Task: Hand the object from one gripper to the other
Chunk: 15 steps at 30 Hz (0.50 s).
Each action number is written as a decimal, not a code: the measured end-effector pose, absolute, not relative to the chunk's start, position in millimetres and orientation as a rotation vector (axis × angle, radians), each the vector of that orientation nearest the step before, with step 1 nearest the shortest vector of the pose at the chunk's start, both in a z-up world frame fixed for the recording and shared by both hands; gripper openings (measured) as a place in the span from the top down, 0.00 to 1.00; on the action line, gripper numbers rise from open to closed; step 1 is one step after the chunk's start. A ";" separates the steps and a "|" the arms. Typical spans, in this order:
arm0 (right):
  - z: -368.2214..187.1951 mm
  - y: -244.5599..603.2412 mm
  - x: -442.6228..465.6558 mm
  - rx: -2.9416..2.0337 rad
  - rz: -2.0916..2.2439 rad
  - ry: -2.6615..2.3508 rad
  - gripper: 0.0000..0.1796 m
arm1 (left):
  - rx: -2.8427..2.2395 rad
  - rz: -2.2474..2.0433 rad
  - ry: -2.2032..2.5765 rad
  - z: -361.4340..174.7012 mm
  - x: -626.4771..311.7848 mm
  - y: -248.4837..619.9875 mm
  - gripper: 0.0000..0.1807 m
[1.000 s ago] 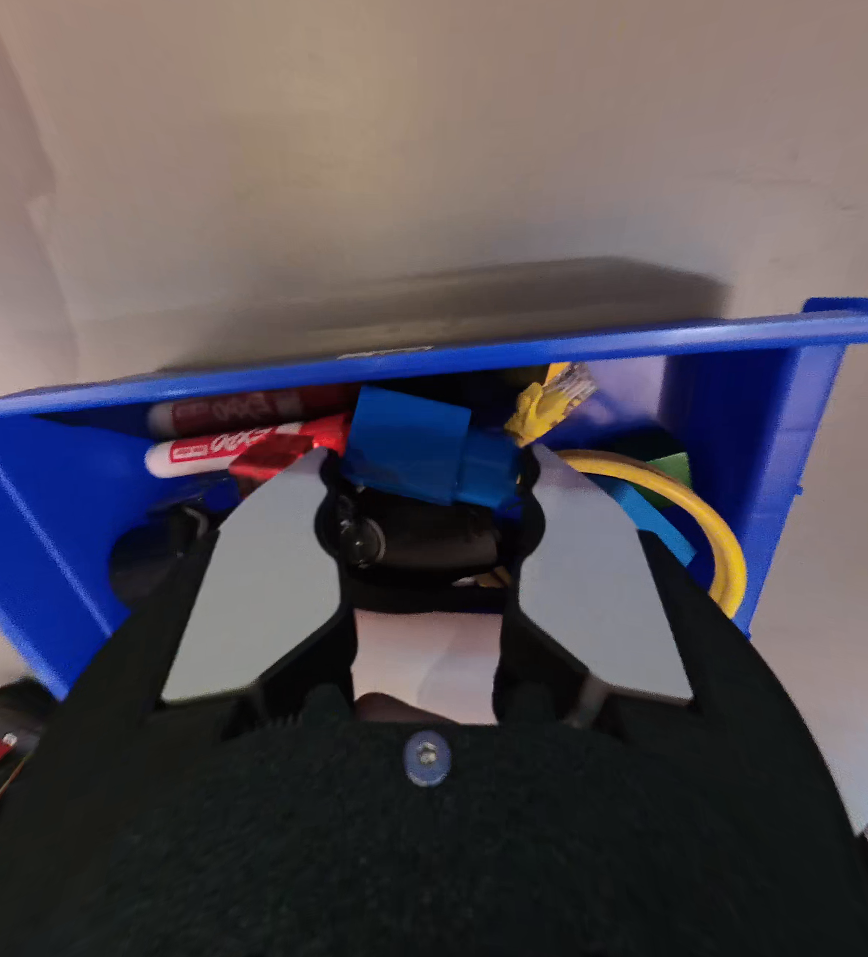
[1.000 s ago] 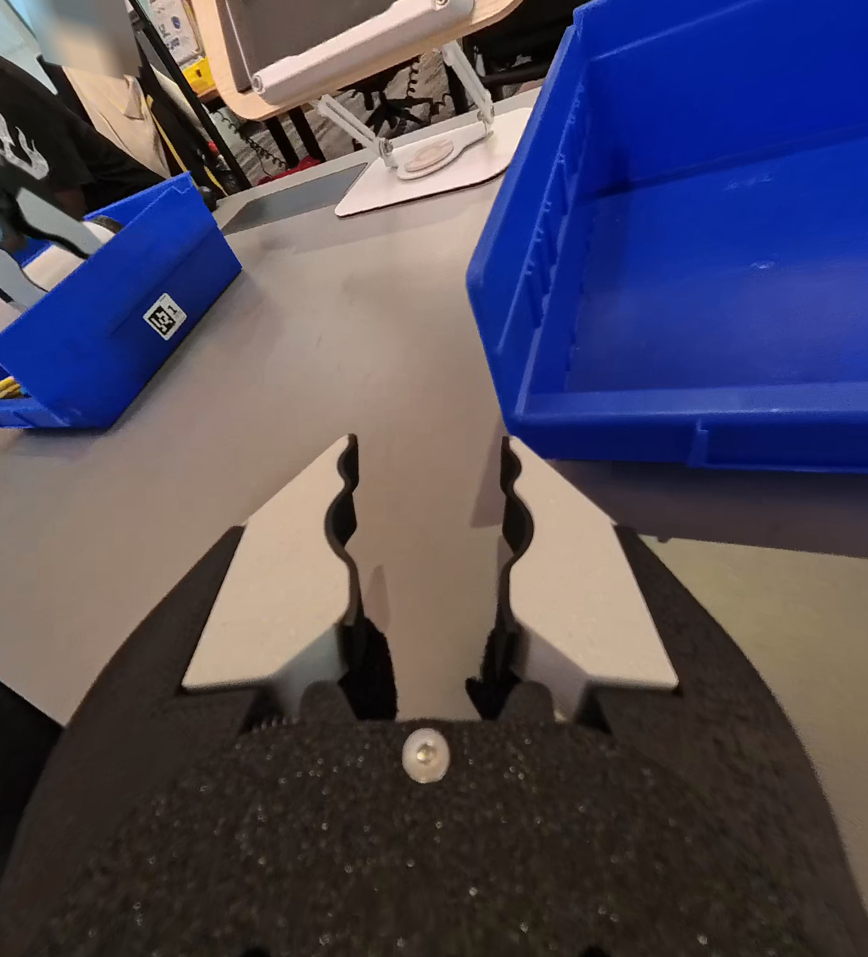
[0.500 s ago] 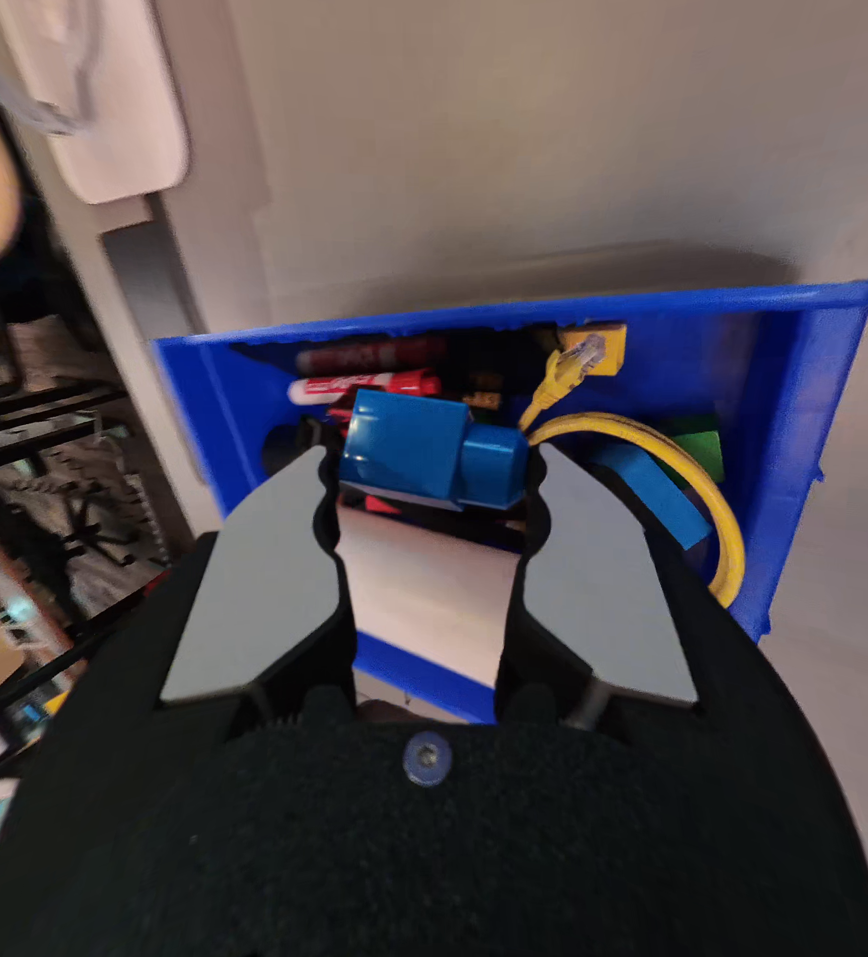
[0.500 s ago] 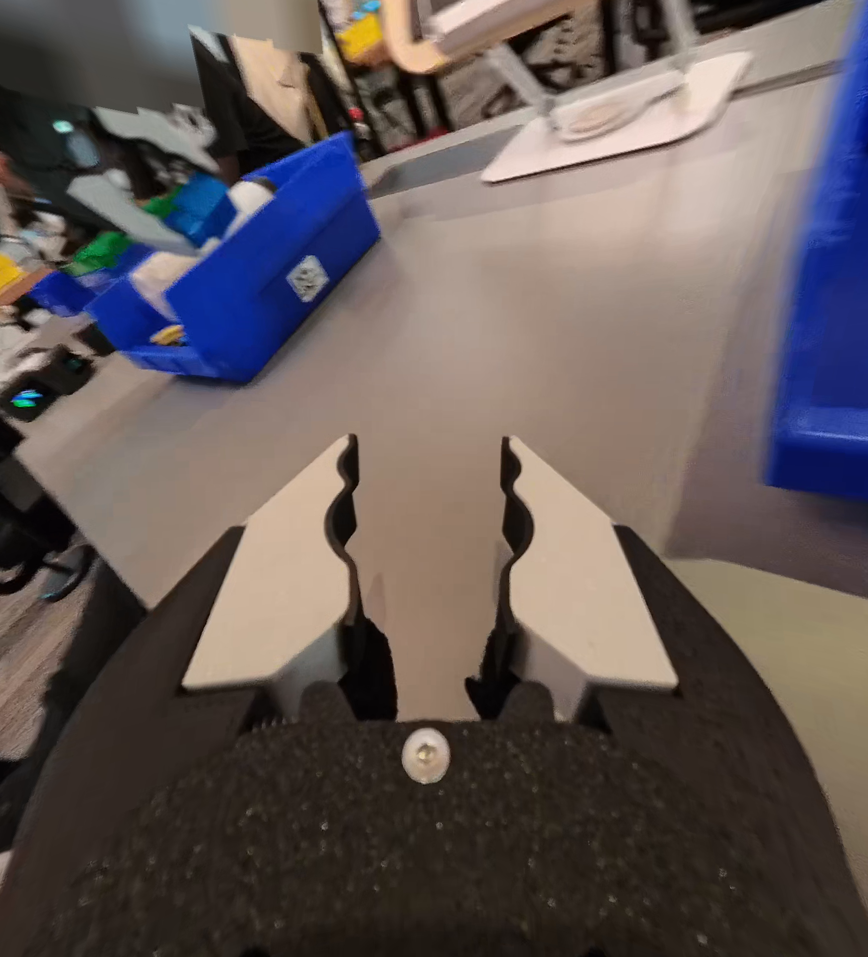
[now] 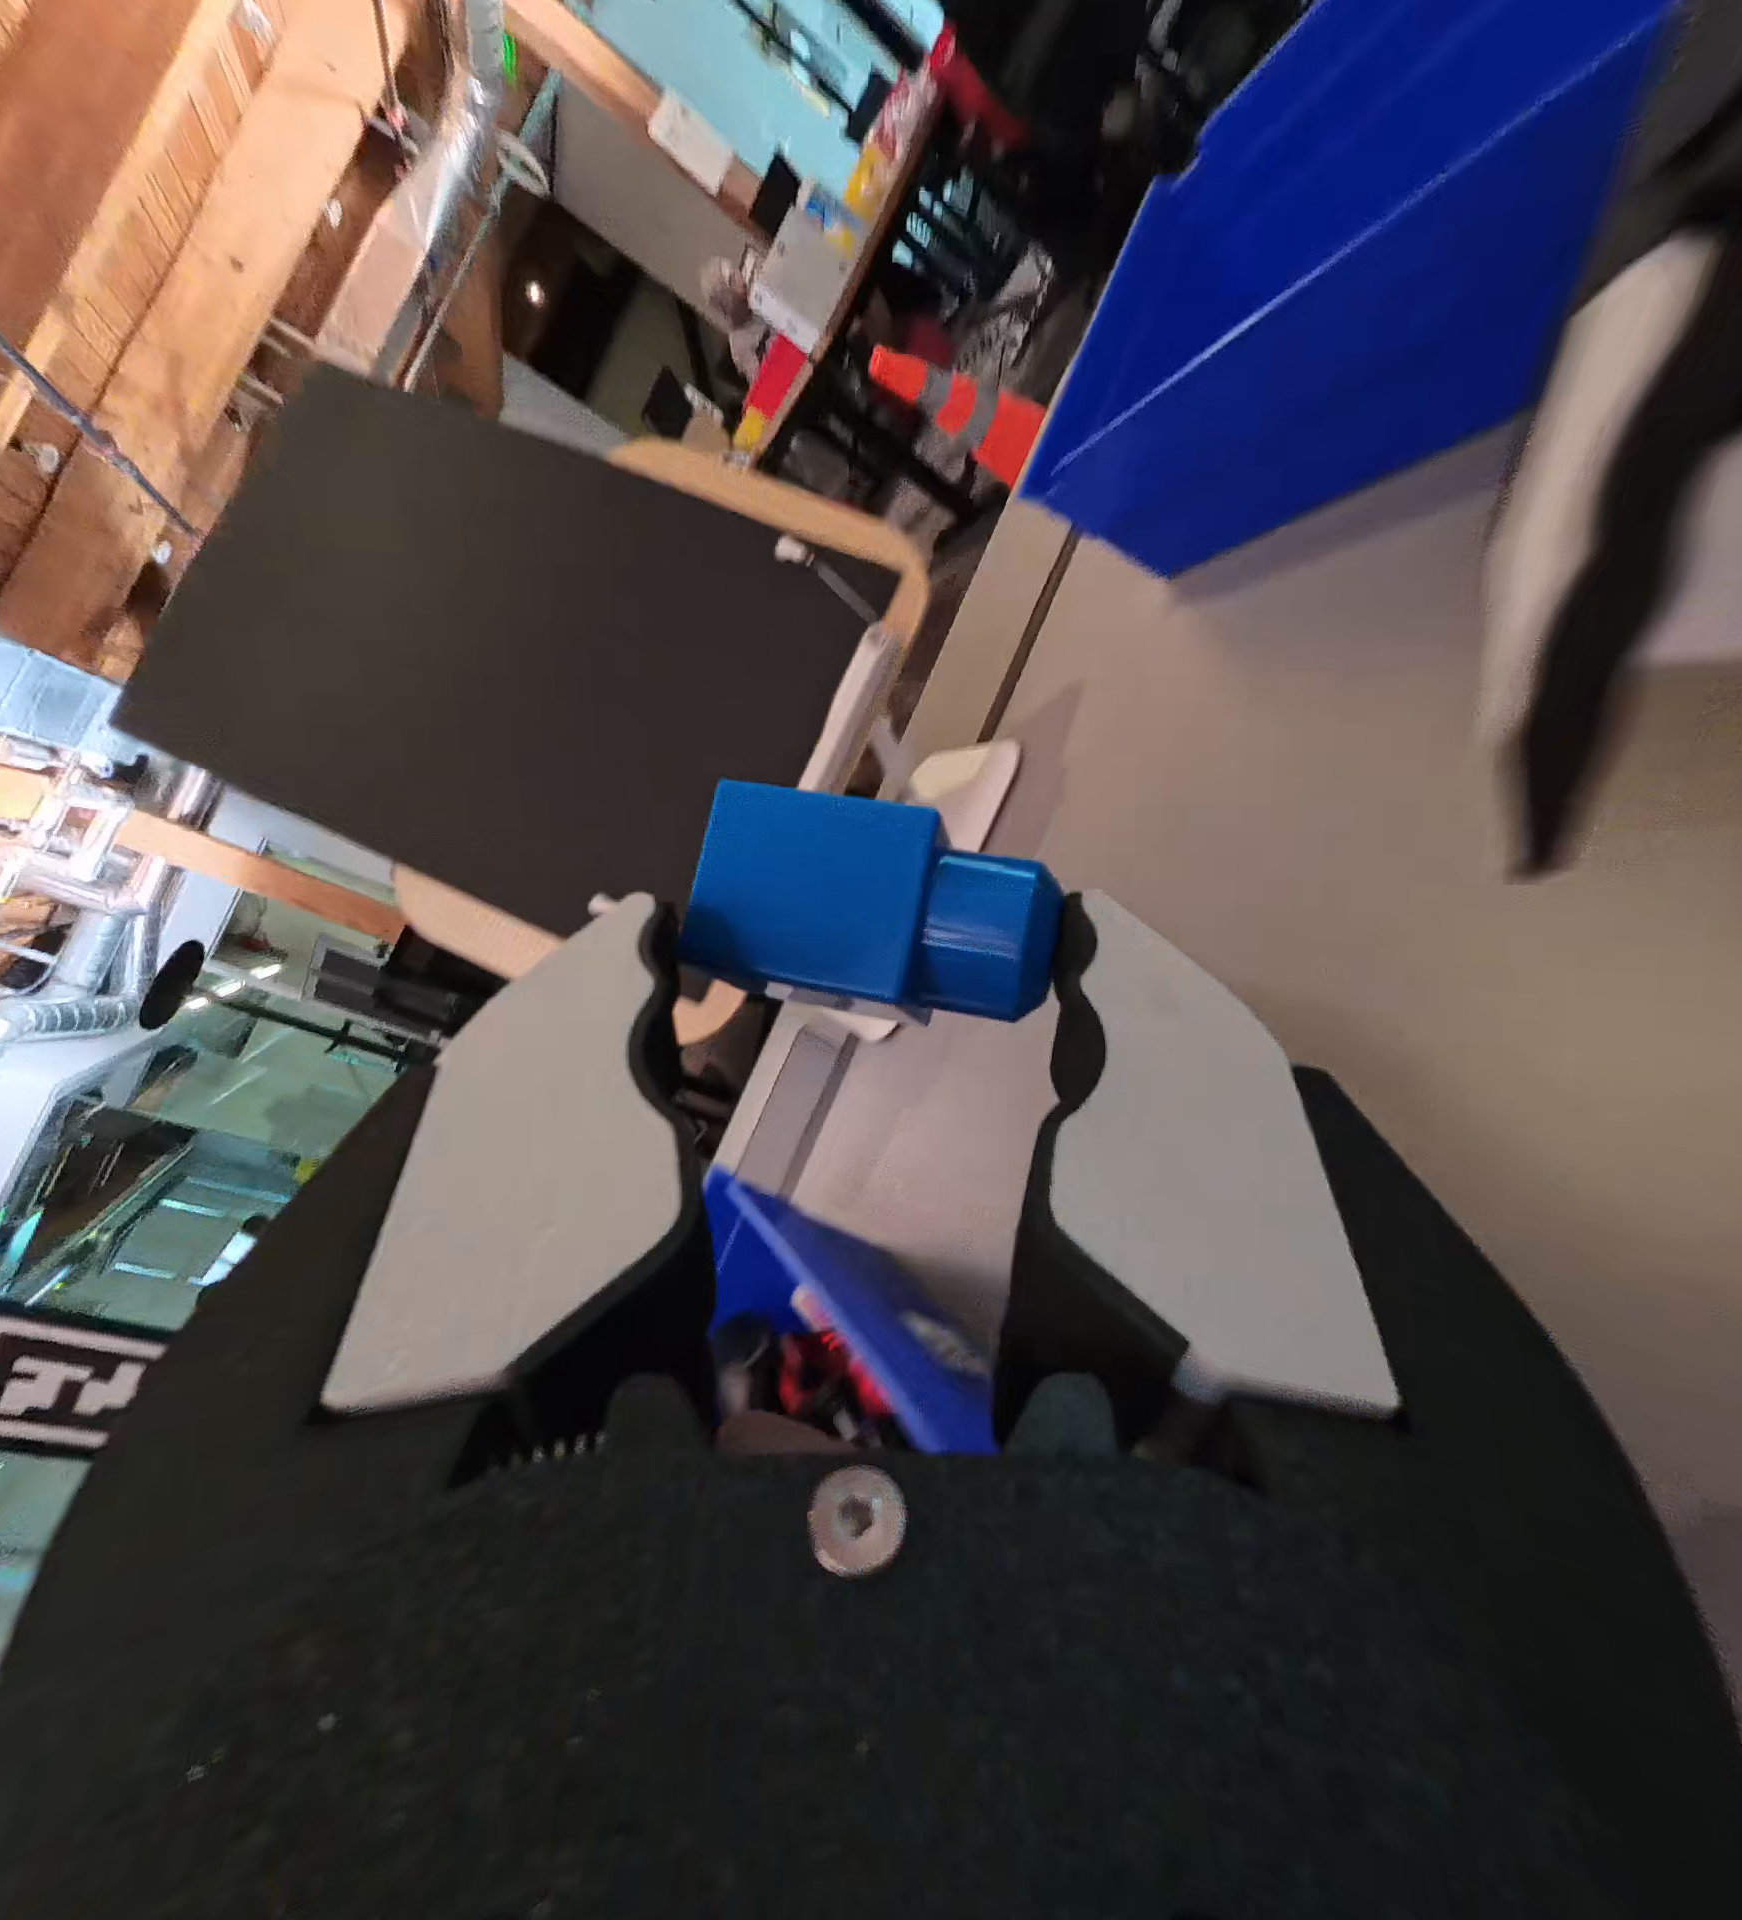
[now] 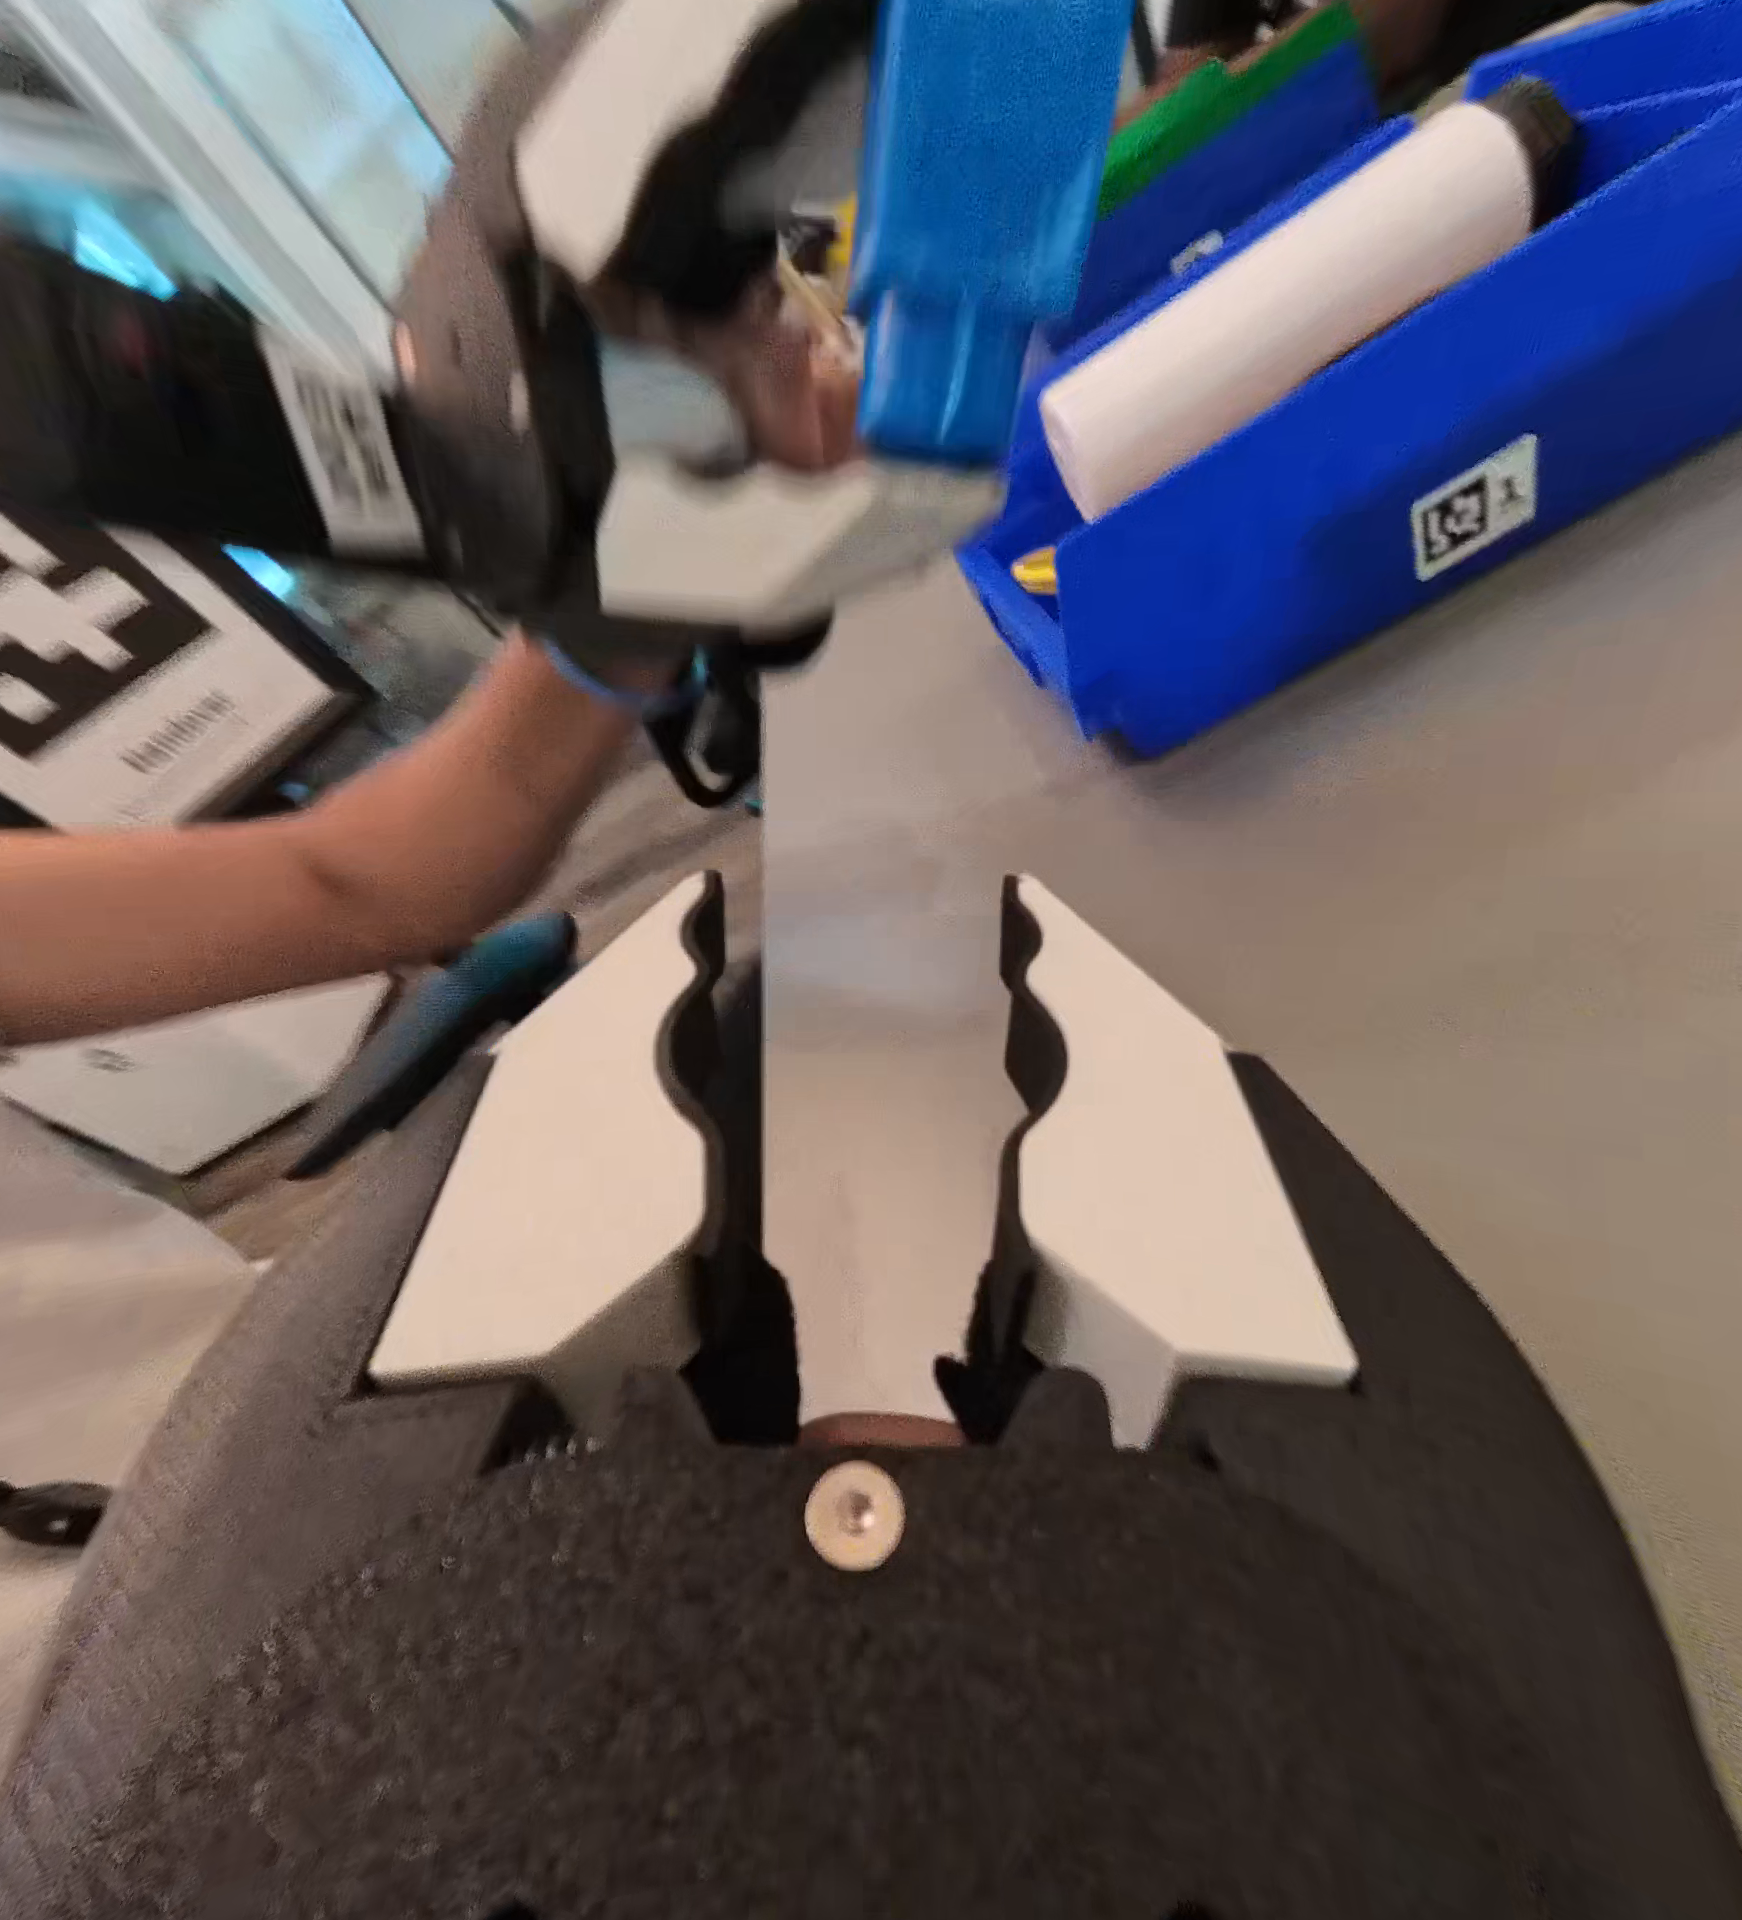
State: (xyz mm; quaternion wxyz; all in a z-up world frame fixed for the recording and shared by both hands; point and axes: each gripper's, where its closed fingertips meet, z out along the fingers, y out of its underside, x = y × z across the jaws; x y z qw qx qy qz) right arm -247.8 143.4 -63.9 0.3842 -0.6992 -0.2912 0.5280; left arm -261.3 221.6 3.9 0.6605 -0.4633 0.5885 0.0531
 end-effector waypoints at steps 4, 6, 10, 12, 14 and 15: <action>-44.8 153.5 -237.7 -1.633 1.555 -0.607 0.70 | -0.975 0.158 1.351 -23.1 -230.3 184.2 0.62; -41.0 151.8 -229.9 -1.567 1.601 -0.541 0.70 | -0.944 0.193 1.401 -39.4 -221.5 172.5 0.62; -55.8 147.9 -226.9 -1.619 1.506 -0.577 0.75 | -0.956 0.163 1.407 -58.5 -214.0 159.5 0.62; -62.3 149.7 -224.7 -1.622 1.456 -0.583 0.82 | -0.963 0.167 1.380 -61.8 -213.3 158.0 0.62; -67.0 148.7 -224.8 -1.648 1.465 -0.601 0.82 | -0.981 0.159 1.364 -66.8 -213.3 156.6 0.62; -71.7 148.4 -225.0 -1.683 1.453 -0.621 0.82 | -1.009 0.141 1.364 -71.1 -214.1 156.0 0.62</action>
